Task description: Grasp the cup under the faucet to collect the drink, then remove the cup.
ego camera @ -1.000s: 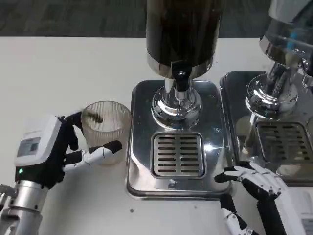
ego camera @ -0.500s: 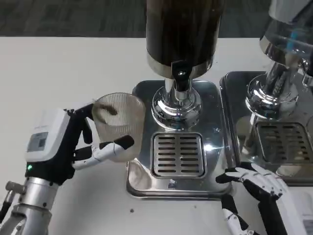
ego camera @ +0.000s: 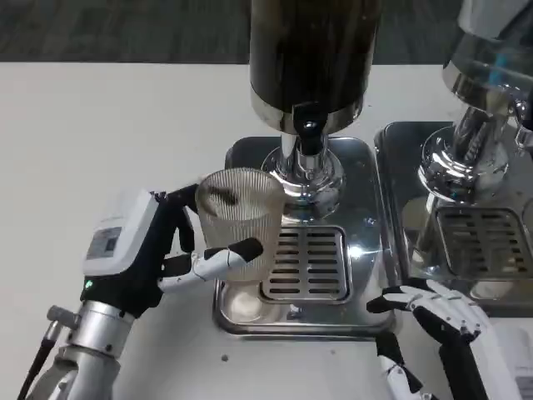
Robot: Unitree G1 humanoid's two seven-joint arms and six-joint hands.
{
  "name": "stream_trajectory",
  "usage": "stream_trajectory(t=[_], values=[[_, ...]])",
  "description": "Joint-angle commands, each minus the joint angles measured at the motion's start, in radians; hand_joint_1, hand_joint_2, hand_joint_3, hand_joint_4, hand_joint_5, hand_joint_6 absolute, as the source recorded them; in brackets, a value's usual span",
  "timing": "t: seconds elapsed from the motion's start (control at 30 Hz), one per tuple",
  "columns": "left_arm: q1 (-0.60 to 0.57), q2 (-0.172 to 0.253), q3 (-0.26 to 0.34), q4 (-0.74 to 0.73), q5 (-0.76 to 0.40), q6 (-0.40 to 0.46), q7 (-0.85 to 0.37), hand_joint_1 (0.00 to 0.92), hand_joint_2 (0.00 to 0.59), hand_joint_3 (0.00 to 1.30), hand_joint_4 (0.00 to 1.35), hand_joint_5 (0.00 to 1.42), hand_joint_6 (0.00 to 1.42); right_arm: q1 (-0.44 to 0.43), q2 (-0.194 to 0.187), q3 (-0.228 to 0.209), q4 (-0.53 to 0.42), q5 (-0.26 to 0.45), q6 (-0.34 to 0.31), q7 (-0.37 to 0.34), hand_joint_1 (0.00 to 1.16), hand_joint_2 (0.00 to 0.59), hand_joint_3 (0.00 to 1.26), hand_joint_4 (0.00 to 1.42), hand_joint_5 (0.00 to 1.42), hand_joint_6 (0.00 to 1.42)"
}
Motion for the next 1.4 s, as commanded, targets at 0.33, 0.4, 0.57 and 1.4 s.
stream_trajectory(t=[0.33, 0.4, 0.57, 1.4], values=[[-0.134, -0.061, -0.045, 0.153, 0.008, 0.002, 0.011, 0.183, 0.152, 0.62, 0.77, 1.05, 1.27, 0.006, 0.011, 0.001, -0.069, -0.051, 0.01, 0.009, 0.33, 0.494, 0.48, 0.34, 0.23, 0.2], [-0.15, -0.073, -0.05, 0.177, 0.006, 0.001, 0.014, 0.183, 0.152, 0.62, 0.77, 1.05, 1.27, 0.008, 0.008, 0.001, -0.091, -0.076, 0.022, 0.015, 0.34, 0.493, 0.45, 0.32, 0.21, 0.2], [-0.173, -0.09, -0.062, 0.219, 0.004, -0.006, 0.022, 0.183, 0.152, 0.62, 0.77, 1.05, 1.25, 0.013, 0.004, 0.002, -0.159, -0.133, 0.056, 0.05, 0.34, 0.493, 0.4, 0.26, 0.18, 0.18], [-0.206, -0.122, -0.12, 0.297, 0.003, -0.013, 0.01, 0.158, 0.141, 0.55, 0.67, 0.92, 1.09, 0.039, 0.027, 0.0, -0.28, -0.126, 0.094, 0.149, 0.33, 0.487, 0.33, 0.2, 0.13, 0.16]])
